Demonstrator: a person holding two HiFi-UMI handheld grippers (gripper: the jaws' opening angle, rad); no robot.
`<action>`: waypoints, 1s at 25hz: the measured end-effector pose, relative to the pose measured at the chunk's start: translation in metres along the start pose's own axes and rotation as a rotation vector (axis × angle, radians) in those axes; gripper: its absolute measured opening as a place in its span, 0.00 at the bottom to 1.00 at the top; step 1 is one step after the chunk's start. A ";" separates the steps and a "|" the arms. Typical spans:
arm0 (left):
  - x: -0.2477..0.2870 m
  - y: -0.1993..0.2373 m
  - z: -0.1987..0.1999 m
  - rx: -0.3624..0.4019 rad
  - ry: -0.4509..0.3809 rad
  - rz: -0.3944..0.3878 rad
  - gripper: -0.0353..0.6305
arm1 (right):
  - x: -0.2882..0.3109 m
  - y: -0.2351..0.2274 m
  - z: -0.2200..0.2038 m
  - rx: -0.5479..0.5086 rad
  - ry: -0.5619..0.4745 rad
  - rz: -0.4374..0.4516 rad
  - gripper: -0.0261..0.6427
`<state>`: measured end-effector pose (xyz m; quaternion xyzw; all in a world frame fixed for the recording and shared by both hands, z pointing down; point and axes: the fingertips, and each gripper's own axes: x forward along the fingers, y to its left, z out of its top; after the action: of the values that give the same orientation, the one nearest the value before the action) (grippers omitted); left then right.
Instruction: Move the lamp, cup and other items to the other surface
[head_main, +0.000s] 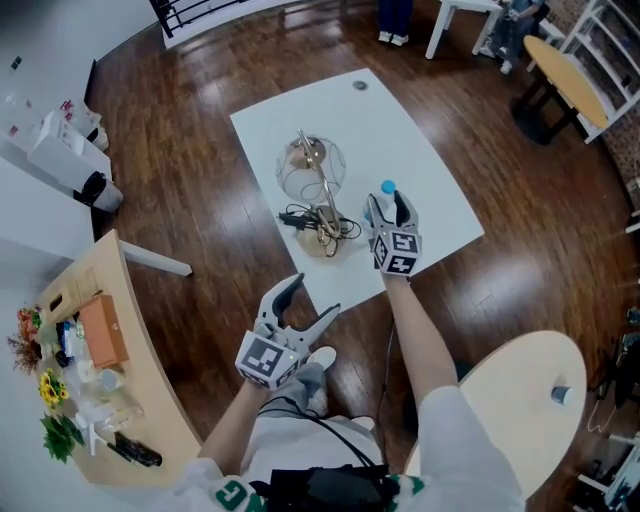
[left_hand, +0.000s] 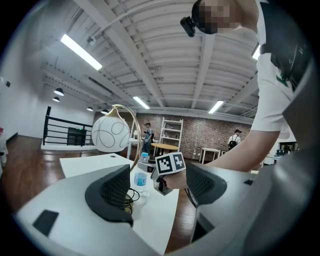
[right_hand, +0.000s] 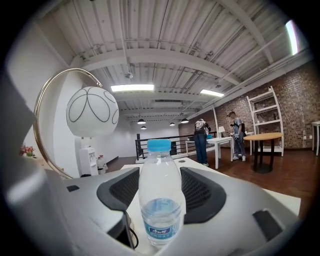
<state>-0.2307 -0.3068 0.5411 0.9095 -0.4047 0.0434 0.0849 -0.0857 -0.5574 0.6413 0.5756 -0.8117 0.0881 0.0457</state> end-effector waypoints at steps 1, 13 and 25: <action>0.000 0.000 -0.001 -0.001 0.000 0.001 0.57 | 0.000 0.002 -0.002 -0.013 -0.007 0.003 0.46; -0.001 -0.017 0.007 -0.030 -0.046 -0.027 0.56 | -0.007 0.012 -0.010 -0.036 0.053 0.061 0.65; -0.001 -0.039 0.021 0.031 -0.078 -0.062 0.55 | -0.074 0.008 0.035 0.013 -0.035 0.070 0.65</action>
<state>-0.2023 -0.2848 0.5161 0.9238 -0.3787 0.0115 0.0562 -0.0673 -0.4930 0.5935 0.5485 -0.8315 0.0850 0.0248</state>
